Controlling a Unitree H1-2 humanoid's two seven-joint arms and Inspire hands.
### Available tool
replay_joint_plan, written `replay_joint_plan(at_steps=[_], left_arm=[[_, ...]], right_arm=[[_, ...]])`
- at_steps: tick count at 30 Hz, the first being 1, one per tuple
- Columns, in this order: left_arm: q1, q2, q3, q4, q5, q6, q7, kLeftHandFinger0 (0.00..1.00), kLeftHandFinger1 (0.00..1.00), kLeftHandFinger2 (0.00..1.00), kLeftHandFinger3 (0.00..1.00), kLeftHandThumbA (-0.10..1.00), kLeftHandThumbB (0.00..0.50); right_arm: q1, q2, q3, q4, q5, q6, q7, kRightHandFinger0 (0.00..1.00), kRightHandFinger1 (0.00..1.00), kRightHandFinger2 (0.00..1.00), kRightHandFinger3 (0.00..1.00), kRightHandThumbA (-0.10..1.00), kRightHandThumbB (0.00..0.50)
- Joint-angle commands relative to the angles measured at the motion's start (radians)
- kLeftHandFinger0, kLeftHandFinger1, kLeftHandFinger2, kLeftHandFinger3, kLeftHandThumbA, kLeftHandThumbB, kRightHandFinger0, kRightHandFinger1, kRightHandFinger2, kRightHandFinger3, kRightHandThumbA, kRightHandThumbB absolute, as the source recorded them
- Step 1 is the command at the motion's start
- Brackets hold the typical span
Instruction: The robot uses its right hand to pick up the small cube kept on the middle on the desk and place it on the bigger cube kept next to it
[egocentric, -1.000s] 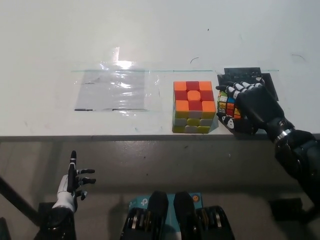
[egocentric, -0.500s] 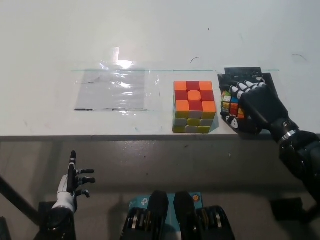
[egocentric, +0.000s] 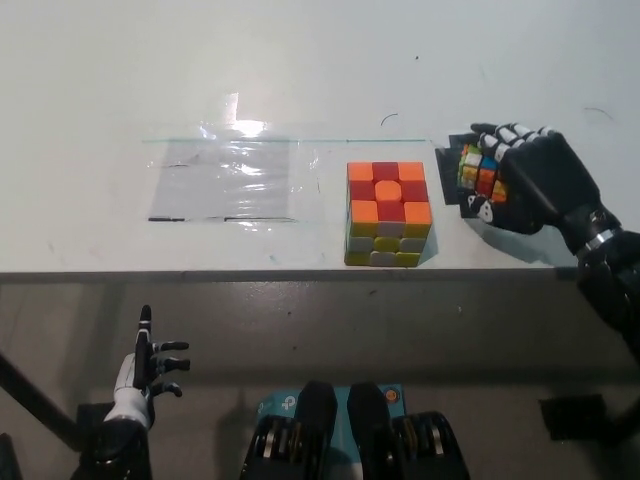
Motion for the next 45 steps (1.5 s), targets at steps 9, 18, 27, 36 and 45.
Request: replay_joint_plan(at_steps=[9, 18, 27, 36, 45], left_arm=[[0.007, 0.014, -0.005, -0.009, 0.000, -0.041, 0.017, 0.22, 0.66, 0.26, 0.04, 1.00, 0.500], [0.015, 0.017, -0.001, -0.009, -0.004, -0.030, 0.021, 0.25, 0.70, 0.25, 0.03, 1.00, 0.500], [0.031, 0.018, 0.008, -0.008, -0.011, -0.029, 0.020, 0.24, 0.71, 0.21, 0.00, 1.00, 0.500], [0.022, 0.016, 0.011, -0.004, -0.014, -0.027, 0.023, 0.22, 0.71, 0.19, 0.00, 1.00, 0.500], [0.014, 0.020, 0.007, -0.006, -0.009, -0.025, 0.023, 0.24, 0.72, 0.16, 0.00, 1.00, 0.500]], right_arm=[[-0.128, 0.000, -0.030, -0.074, 0.002, -0.024, 0.013, 0.02, 0.34, 0.49, 0.03, -0.10, 0.192], [-0.127, 0.047, -0.045, -0.172, 0.034, -0.003, 0.081, 0.00, 0.34, 0.49, 0.00, -0.10, 0.184], [-0.048, 0.097, -0.063, -0.344, 0.022, 0.050, 0.156, 0.00, 0.31, 0.59, 0.06, -0.10, 0.216], [-0.011, 0.095, -0.068, -0.410, 0.003, 0.044, 0.179, 0.00, 0.32, 0.62, 0.17, -0.10, 0.263], [0.040, 0.073, -0.070, -0.402, -0.009, 0.019, 0.164, 0.00, 0.32, 0.60, 0.21, -0.10, 0.208]])
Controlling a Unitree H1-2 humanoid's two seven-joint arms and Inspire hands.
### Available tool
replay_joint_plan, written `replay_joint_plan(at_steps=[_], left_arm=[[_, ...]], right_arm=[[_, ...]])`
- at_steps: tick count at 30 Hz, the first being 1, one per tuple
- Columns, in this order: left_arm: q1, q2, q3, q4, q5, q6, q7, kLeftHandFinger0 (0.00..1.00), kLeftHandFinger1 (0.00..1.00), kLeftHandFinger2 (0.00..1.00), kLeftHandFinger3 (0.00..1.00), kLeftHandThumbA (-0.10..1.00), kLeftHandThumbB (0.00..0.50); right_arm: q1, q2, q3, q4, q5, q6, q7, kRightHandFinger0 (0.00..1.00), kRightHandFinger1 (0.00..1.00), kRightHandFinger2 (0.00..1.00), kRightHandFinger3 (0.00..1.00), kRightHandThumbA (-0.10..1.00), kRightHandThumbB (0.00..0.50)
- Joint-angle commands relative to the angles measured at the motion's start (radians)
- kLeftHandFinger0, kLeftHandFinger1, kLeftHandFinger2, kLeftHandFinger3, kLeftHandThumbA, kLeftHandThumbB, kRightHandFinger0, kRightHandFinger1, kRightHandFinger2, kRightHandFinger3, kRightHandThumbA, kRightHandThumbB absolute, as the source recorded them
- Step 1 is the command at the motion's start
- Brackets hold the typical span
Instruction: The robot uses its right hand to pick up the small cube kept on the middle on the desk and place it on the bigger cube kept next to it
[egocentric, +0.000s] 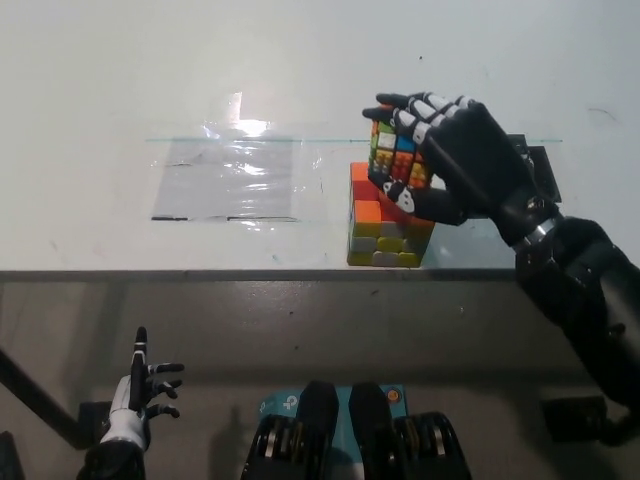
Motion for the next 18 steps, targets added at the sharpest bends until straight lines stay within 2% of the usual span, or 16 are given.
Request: replay_joint_plan(at_steps=[1, 2, 3, 4, 7, 10, 11, 12, 13, 15, 16, 17, 18], left_arm=[[-0.033, 0.020, 0.003, -0.007, -0.008, -0.020, 0.020, 0.24, 0.72, 0.16, 0.00, 1.00, 0.500], [-0.037, 0.021, 0.002, -0.007, -0.007, -0.019, 0.019, 0.24, 0.72, 0.16, 0.00, 1.00, 0.500], [-0.037, 0.020, 0.004, -0.009, -0.009, -0.021, 0.022, 0.24, 0.71, 0.15, 0.00, 1.00, 0.500], [-0.038, 0.020, 0.002, -0.008, -0.006, -0.021, 0.025, 0.24, 0.70, 0.14, 0.00, 1.00, 0.500], [-0.049, 0.021, -0.001, -0.005, -0.003, -0.017, 0.029, 0.23, 0.67, 0.12, 0.00, 1.00, 0.500], [-0.047, 0.024, -0.009, -0.006, 0.004, -0.021, 0.032, 0.22, 0.65, 0.13, 0.00, 1.00, 0.500], [-0.045, 0.025, -0.014, -0.006, 0.009, -0.025, 0.033, 0.22, 0.65, 0.13, 0.00, 1.00, 0.500], [-0.045, 0.024, -0.017, -0.006, 0.012, -0.023, 0.034, 0.22, 0.65, 0.14, 0.00, 1.00, 0.500], [-0.044, 0.024, -0.014, -0.007, 0.006, -0.025, 0.027, 0.22, 0.63, 0.13, 0.00, 1.00, 0.500], [-0.045, 0.024, -0.014, -0.007, 0.005, -0.026, 0.023, 0.22, 0.62, 0.13, 0.00, 1.00, 0.500], [-0.047, 0.024, -0.012, -0.008, 0.002, -0.024, 0.024, 0.23, 0.61, 0.13, 0.00, 1.00, 0.500], [-0.047, 0.024, -0.012, -0.007, 0.002, -0.025, 0.022, 0.23, 0.61, 0.14, 0.00, 1.00, 0.500], [-0.048, 0.026, -0.013, -0.007, 0.003, -0.021, 0.023, 0.23, 0.61, 0.15, 0.01, 1.00, 0.500]], right_arm=[[-0.020, -0.023, -0.025, -0.027, -0.007, -0.012, -0.007, 0.00, 0.32, 0.60, 0.21, -0.10, 0.207], [-0.021, -0.023, -0.027, -0.027, -0.007, -0.011, -0.009, 0.00, 0.32, 0.60, 0.21, -0.10, 0.206], [-0.012, -0.019, -0.032, -0.020, 0.003, -0.012, -0.013, 0.00, 0.30, 0.55, 0.17, -0.10, 0.239], [-0.003, -0.012, -0.040, -0.018, 0.025, -0.004, -0.001, 0.00, 0.31, 0.56, 0.17, -0.10, 0.224], [0.008, 0.006, -0.052, -0.007, 0.041, -0.001, -0.005, 0.00, 0.32, 0.57, 0.17, -0.10, 0.257], [0.017, 0.025, -0.044, 0.005, 0.024, 0.011, -0.004, 0.01, 0.33, 0.60, 0.21, -0.10, 0.208], [0.020, 0.032, -0.041, -0.002, 0.026, 0.034, 0.029, 0.01, 0.35, 0.62, 0.24, -0.10, 0.176], [0.029, 0.036, -0.041, -0.002, 0.027, 0.032, 0.024, 0.01, 0.37, 0.64, 0.25, -0.10, 0.173], [0.026, 0.044, -0.036, 0.012, 0.019, 0.025, 0.012, 0.00, 0.39, 0.62, 0.25, -0.10, 0.194], [0.021, 0.061, -0.035, 0.042, 0.034, 0.004, -0.002, 0.00, 0.35, 0.60, 0.25, -0.10, 0.179], [0.016, 0.070, -0.036, 0.059, 0.046, -0.007, -0.006, 0.00, 0.35, 0.62, 0.27, -0.10, 0.165], [0.013, 0.076, -0.034, 0.067, 0.045, -0.017, -0.012, 0.00, 0.36, 0.64, 0.29, -0.10, 0.171], [0.009, 0.081, -0.033, 0.074, 0.042, -0.016, -0.016, 0.01, 0.42, 0.70, 0.36, -0.10, 0.179]])
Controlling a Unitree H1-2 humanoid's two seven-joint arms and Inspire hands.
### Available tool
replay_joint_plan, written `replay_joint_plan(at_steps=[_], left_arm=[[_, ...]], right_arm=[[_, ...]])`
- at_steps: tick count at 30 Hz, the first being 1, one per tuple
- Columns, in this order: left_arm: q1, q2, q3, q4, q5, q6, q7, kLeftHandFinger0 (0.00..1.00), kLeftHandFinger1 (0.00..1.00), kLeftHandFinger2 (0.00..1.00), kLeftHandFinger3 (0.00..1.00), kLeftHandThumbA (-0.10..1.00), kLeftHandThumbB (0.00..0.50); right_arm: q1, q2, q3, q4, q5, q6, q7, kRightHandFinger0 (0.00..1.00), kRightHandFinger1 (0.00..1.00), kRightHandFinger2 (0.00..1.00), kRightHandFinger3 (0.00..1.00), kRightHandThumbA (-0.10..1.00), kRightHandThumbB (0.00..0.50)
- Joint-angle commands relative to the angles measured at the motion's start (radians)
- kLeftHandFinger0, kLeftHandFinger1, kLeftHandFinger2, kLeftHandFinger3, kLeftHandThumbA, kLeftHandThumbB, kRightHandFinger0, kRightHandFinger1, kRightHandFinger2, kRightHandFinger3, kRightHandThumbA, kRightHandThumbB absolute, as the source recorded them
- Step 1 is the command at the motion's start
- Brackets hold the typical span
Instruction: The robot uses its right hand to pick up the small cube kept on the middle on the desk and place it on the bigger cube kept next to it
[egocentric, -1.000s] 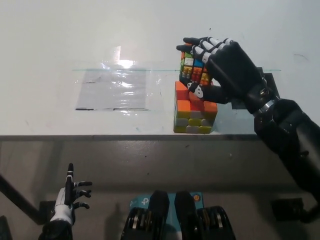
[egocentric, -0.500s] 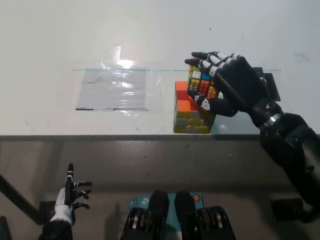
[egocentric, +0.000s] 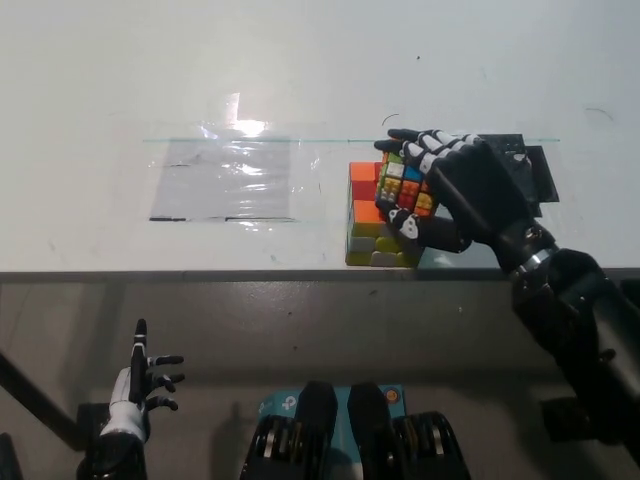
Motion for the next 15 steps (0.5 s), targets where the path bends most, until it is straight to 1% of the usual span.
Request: replay_joint_plan(at_steps=[1, 2, 3, 4, 5, 6, 7, 8, 10, 11, 12, 13, 14, 15], left_arm=[[-0.031, 0.025, -0.005, -0.007, 0.001, -0.022, 0.008, 0.24, 0.61, 0.16, 0.01, 1.00, 0.500], [-0.032, 0.026, -0.008, -0.007, 0.004, -0.024, 0.007, 0.24, 0.61, 0.17, 0.01, 1.00, 0.500], [-0.032, 0.026, -0.012, -0.006, 0.007, -0.023, 0.008, 0.24, 0.60, 0.16, 0.00, 1.00, 0.500], [-0.031, 0.026, -0.012, -0.007, 0.006, -0.025, 0.006, 0.23, 0.58, 0.15, 0.00, 1.00, 0.500], [-0.030, 0.026, -0.017, -0.008, 0.012, -0.024, 0.012, 0.23, 0.59, 0.16, 0.00, 1.00, 0.500], [-0.029, 0.026, -0.019, -0.008, 0.014, -0.025, 0.017, 0.22, 0.58, 0.14, 0.00, 1.00, 0.500], [-0.029, 0.025, -0.017, -0.009, 0.011, -0.026, 0.016, 0.21, 0.56, 0.13, 0.00, 1.00, 0.500], [-0.029, 0.025, -0.018, -0.009, 0.010, -0.024, 0.017, 0.20, 0.55, 0.12, 0.00, 1.00, 0.500], [-0.028, 0.025, -0.013, -0.010, 0.003, -0.025, 0.008, 0.21, 0.58, 0.15, 0.00, 1.00, 0.500], [-0.029, 0.025, -0.014, -0.010, 0.004, -0.020, 0.007, 0.24, 0.63, 0.18, 0.00, 1.00, 0.500], [-0.029, 0.025, -0.013, -0.010, 0.003, -0.020, 0.007, 0.25, 0.63, 0.17, 0.00, 1.00, 0.500], [-0.030, 0.025, -0.012, -0.009, 0.002, -0.021, 0.008, 0.24, 0.62, 0.17, 0.00, 1.00, 0.500], [-0.033, 0.023, -0.010, -0.007, 0.000, -0.021, 0.011, 0.24, 0.63, 0.16, 0.00, 1.00, 0.500], [-0.032, 0.022, -0.008, -0.007, -0.002, -0.021, 0.012, 0.24, 0.62, 0.15, 0.00, 1.00, 0.500]], right_arm=[[-0.042, 0.028, -0.005, 0.025, 0.020, -0.022, -0.021, 0.01, 0.47, 0.73, 0.42, -0.10, 0.189], [-0.039, 0.032, -0.005, 0.023, 0.017, -0.016, -0.024, 0.01, 0.48, 0.74, 0.45, -0.10, 0.188], [-0.042, 0.042, -0.003, 0.021, 0.014, -0.003, -0.013, 0.02, 0.47, 0.74, 0.44, -0.10, 0.183], [-0.041, 0.047, -0.002, 0.013, 0.012, 0.013, 0.003, 0.06, 0.49, 0.75, 0.44, -0.10, 0.163], [-0.041, 0.050, 0.001, 0.015, 0.004, 0.014, -0.001, 0.09, 0.49, 0.75, 0.44, -0.10, 0.167], [-0.040, 0.054, 0.002, 0.011, 0.000, 0.020, 0.003, 0.09, 0.49, 0.75, 0.45, -0.10, 0.152], [-0.042, 0.056, 0.004, 0.021, -0.003, 0.007, -0.011, 0.07, 0.48, 0.76, 0.47, -0.10, 0.147], [-0.043, 0.056, 0.005, 0.023, -0.005, 0.010, -0.008, 0.07, 0.51, 0.80, 0.52, -0.10, 0.145], [-0.043, 0.059, 0.005, 0.030, -0.004, 0.011, -0.006, 0.05, 0.54, 0.85, 0.62, -0.10, 0.106], [-0.042, 0.060, 0.005, 0.031, -0.010, 0.015, -0.009, 0.03, 0.53, 0.86, 0.66, -0.10, 0.099], [-0.041, 0.059, 0.004, 0.029, -0.009, 0.016, -0.009, 0.02, 0.51, 0.84, 0.70, -0.10, 0.089], [-0.040, 0.058, 0.003, 0.026, -0.007, 0.016, -0.008, 0.01, 0.49, 0.82, 0.70, -0.10, 0.072], [-0.040, 0.057, -0.005, 0.000, -0.005, 0.066, 0.045, 0.00, 0.31, 0.66, 0.79, -0.10, 0.034], [-0.041, 0.056, -0.005, 0.000, -0.006, 0.065, 0.043, 0.00, 0.24, 0.59, 0.80, -0.10, 0.030]])
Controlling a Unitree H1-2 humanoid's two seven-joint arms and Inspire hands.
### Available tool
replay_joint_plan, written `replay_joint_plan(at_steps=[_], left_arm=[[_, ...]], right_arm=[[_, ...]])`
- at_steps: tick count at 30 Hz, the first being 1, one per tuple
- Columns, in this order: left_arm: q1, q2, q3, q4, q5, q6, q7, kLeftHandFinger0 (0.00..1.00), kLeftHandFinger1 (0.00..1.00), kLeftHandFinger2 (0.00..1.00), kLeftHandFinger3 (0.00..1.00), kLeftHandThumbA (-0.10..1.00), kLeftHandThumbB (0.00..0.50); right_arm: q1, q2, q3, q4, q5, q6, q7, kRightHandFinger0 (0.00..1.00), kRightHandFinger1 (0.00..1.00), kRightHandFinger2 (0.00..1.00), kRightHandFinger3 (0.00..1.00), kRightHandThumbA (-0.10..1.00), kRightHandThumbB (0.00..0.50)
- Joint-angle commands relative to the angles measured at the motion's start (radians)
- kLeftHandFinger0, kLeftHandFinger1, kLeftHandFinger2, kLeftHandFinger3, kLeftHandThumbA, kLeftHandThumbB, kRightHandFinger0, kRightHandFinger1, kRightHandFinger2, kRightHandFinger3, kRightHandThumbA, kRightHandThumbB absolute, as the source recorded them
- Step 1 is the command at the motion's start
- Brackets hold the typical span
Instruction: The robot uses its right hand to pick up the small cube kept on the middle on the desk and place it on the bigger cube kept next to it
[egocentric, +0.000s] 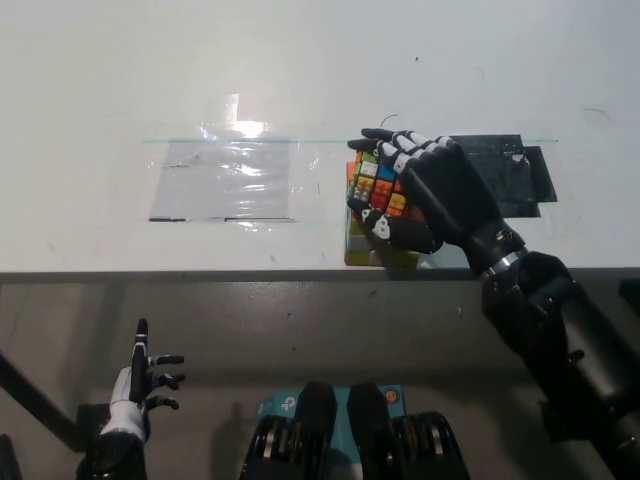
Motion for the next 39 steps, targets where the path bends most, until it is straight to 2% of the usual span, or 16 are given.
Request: replay_joint_plan(at_steps=[1, 2, 3, 4, 5, 6, 7, 8, 15, 24, 26, 29, 30, 31, 36, 39], left_arm=[[-0.031, 0.020, 0.004, -0.007, -0.007, -0.020, 0.013, 0.23, 0.60, 0.14, 0.00, 1.00, 0.500], [-0.028, 0.019, 0.005, -0.009, -0.008, -0.028, 0.009, 0.23, 0.61, 0.14, 0.00, 1.00, 0.500], [-0.028, 0.019, 0.006, -0.009, -0.009, -0.031, 0.007, 0.23, 0.61, 0.14, 0.00, 1.00, 0.500], [-0.027, 0.019, 0.006, -0.009, -0.009, -0.032, 0.006, 0.23, 0.61, 0.15, 0.00, 1.00, 0.500], [-0.028, 0.017, 0.008, -0.009, -0.010, -0.031, 0.006, 0.24, 0.64, 0.16, 0.00, 1.00, 0.500], [-0.028, 0.017, 0.011, -0.009, -0.014, -0.029, 0.004, 0.24, 0.64, 0.16, 0.00, 1.00, 0.500], [-0.029, 0.018, 0.012, -0.008, -0.014, -0.027, 0.006, 0.25, 0.65, 0.16, 0.00, 1.00, 0.500], [-0.029, 0.018, 0.011, -0.009, -0.012, -0.027, 0.008, 0.25, 0.65, 0.15, 0.00, 1.00, 0.500], [-0.029, 0.020, 0.010, -0.008, -0.007, -0.034, 0.008, 0.27, 0.65, 0.16, 0.00, 1.00, 0.500], [-0.030, 0.019, 0.010, -0.007, -0.008, -0.026, 0.010, 0.24, 0.61, 0.14, 0.00, 1.00, 0.500], [-0.028, 0.019, 0.008, -0.009, -0.005, -0.028, 0.012, 0.24, 0.64, 0.17, 0.00, 1.00, 0.500], [-0.028, 0.019, 0.006, -0.009, -0.004, -0.026, 0.009, 0.23, 0.63, 0.16, 0.00, 1.00, 0.500], [-0.024, 0.019, 0.005, -0.011, -0.003, -0.026, 0.010, 0.21, 0.59, 0.13, 0.00, 1.00, 0.500], [-0.025, 0.019, 0.005, -0.011, -0.002, -0.026, 0.011, 0.18, 0.57, 0.14, 0.01, 1.00, 0.500], [-0.019, 0.018, -0.004, -0.011, 0.006, -0.032, 0.016, 0.17, 0.59, 0.17, 0.00, 1.00, 0.500], [-0.017, 0.020, -0.003, -0.011, 0.004, -0.026, 0.017, 0.15, 0.57, 0.14, 0.00, 1.00, 0.500]], right_arm=[[-0.039, -0.004, 0.001, -0.018, -0.022, 0.052, 0.039, 0.00, 0.19, 0.61, 0.87, -0.10, 0.043], [-0.039, -0.020, 0.021, -0.032, -0.108, 0.104, 0.031, 0.18, 0.41, 0.85, 1.00, 0.13, 0.090], [-0.039, -0.024, 0.027, -0.037, -0.132, 0.124, 0.031, 0.19, 0.45, 0.87, 1.00, 0.25, 0.112], [-0.040, -0.028, 0.031, -0.047, -0.150, 0.151, 0.055, 0.32, 0.62, 1.00, 1.00, 0.45, 0.189], [-0.041, -0.037, 0.035, -0.068, -0.167, 0.185, 0.099, 0.68, 1.00, 1.00, 1.00, 0.69, 0.284], [-0.038, -0.038, 0.032, -0.079, -0.163, 0.195, 0.113, 0.72, 1.00, 1.00, 1.00, 0.70, 0.301], [-0.038, -0.042, 0.030, -0.096, -0.165, 0.209, 0.138, 0.86, 1.00, 1.00, 1.00, 0.75, 0.346], [-0.035, -0.047, 0.027, -0.115, -0.165, 0.219, 0.156, 1.00, 1.00, 1.00, 1.00, 0.75, 0.369], [-0.023, -0.056, 0.021, -0.156, -0.170, 0.226, 0.160, 1.00, 1.00, 1.00, 1.00, 0.75, 0.337], [-0.014, -0.038, 0.013, -0.163, -0.134, 0.207, 0.134, 1.00, 1.00, 1.00, 1.00, 0.71, 0.343], [-0.016, -0.036, 0.015, -0.164, -0.135, 0.207, 0.133, 1.00, 1.00, 1.00, 1.00, 0.74, 0.344], [-0.014, -0.030, 0.014, -0.174, -0.129, 0.207, 0.139, 1.00, 1.00, 1.00, 1.00, 0.72, 0.346], [-0.003, -0.022, 0.019, -0.196, -0.132, 0.226, 0.167, 1.00, 1.00, 1.00, 1.00, 0.68, 0.338], [-0.002, -0.021, 0.020, -0.196, -0.133, 0.224, 0.164, 1.00, 1.00, 1.00, 1.00, 0.68, 0.337], [0.005, -0.013, 0.018, -0.200, -0.129, 0.223, 0.160, 1.00, 1.00, 1.00, 1.00, 0.65, 0.329], [0.005, -0.010, 0.018, -0.194, -0.129, 0.213, 0.150, 1.00, 1.00, 1.00, 1.00, 0.64, 0.331]])
